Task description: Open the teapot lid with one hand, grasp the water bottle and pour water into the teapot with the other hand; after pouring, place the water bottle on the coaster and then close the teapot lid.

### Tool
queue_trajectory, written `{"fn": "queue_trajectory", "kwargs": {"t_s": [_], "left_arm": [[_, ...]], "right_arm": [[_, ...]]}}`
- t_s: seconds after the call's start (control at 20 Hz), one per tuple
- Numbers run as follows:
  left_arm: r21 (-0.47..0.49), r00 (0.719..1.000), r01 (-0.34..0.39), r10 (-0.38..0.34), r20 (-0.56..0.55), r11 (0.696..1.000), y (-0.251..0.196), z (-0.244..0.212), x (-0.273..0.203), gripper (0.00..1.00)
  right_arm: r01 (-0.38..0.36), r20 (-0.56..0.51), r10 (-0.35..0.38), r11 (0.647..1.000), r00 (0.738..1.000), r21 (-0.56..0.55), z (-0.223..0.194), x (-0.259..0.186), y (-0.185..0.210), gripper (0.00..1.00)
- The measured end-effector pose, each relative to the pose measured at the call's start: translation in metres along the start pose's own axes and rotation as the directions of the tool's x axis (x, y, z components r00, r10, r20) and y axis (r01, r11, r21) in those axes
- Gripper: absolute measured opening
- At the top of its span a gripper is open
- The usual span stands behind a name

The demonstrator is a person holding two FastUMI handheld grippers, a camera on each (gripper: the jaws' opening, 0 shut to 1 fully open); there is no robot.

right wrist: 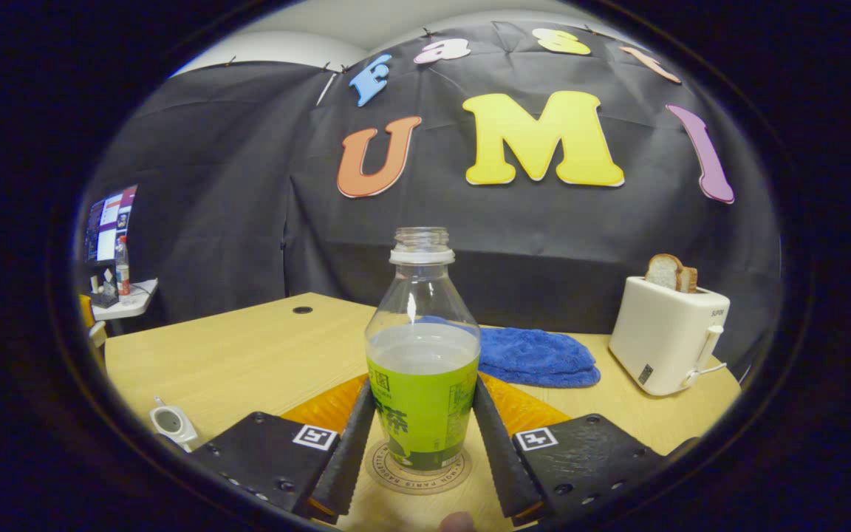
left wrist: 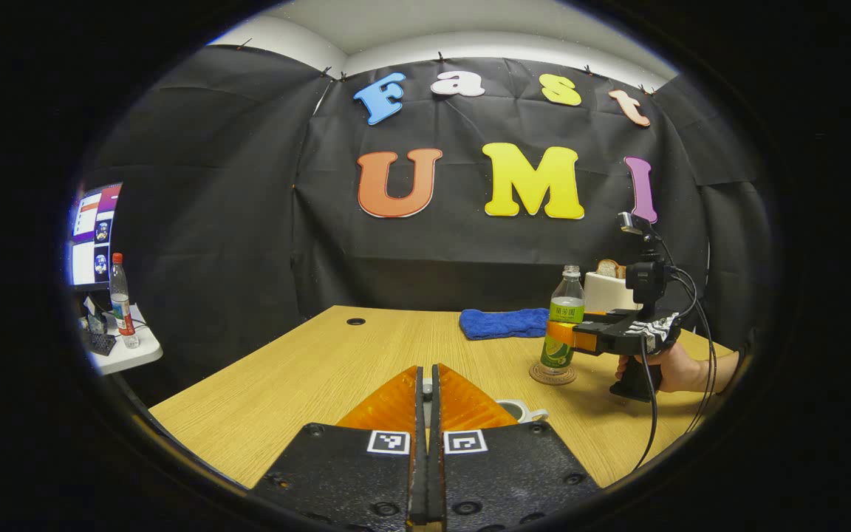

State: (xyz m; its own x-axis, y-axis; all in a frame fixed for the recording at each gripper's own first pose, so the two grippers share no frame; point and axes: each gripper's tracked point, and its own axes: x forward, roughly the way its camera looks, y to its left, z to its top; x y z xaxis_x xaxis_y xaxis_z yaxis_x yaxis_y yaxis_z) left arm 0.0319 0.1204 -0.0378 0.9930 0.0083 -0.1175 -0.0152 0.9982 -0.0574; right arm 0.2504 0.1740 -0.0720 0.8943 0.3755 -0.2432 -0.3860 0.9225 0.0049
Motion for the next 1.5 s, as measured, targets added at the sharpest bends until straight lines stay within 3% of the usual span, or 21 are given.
{"fn": "queue_trajectory", "kwargs": {"t_s": [0.2, 0.4, 0.45, 0.55, 0.7, 1.0, 1.2, 1.5], "left_arm": [[0.003, 1.0, -0.002, 0.002, -0.012, 1.0, -0.001, -0.004, 0.002, 0.03], [0.006, 1.0, 0.004, -0.004, -0.009, 1.0, -0.004, -0.003, 0.002, 0.03], [0.007, 1.0, 0.004, -0.004, -0.007, 1.0, -0.005, -0.002, 0.002, 0.03], [0.004, 1.0, 0.012, -0.012, -0.007, 1.0, -0.01, -0.003, 0.004, 0.03], [0.001, 1.0, 0.027, -0.027, 0.003, 1.0, -0.023, -0.003, 0.008, 0.03], [0.026, 0.995, 0.095, -0.096, 0.013, 0.995, -0.063, -0.009, 0.029, 0.03], [0.012, 0.995, 0.104, -0.104, 0.006, 0.994, -0.071, -0.019, 0.044, 0.02], [0.011, 0.995, 0.089, -0.088, -0.041, 0.996, -0.072, -0.047, 0.055, 0.03]], "right_arm": [[0.004, 0.005, -0.004, 1.0, 1.0, 0.007, -0.001, -0.002, -0.002, 0.72], [0.0, 0.002, 0.0, 1.0, 1.0, 0.002, -0.002, -0.003, 0.002, 0.79], [0.0, 0.004, 0.0, 1.0, 1.0, 0.009, -0.002, -0.007, 0.003, 0.89], [0.003, 0.025, -0.003, 1.0, 1.0, 0.003, 0.005, -0.019, 0.0, 0.99], [0.019, 0.061, -0.019, 1.0, 0.998, 0.007, 0.018, -0.047, -0.011, 0.99], [0.105, 0.187, -0.101, 0.994, 0.977, -0.012, 0.041, -0.159, -0.051, 0.98], [0.179, 0.215, -0.174, 0.984, 0.961, -0.002, 0.032, -0.212, -0.069, 0.97], [0.286, 0.212, -0.276, 0.958, 0.938, -0.021, 0.007, -0.254, -0.082, 0.97]]}}
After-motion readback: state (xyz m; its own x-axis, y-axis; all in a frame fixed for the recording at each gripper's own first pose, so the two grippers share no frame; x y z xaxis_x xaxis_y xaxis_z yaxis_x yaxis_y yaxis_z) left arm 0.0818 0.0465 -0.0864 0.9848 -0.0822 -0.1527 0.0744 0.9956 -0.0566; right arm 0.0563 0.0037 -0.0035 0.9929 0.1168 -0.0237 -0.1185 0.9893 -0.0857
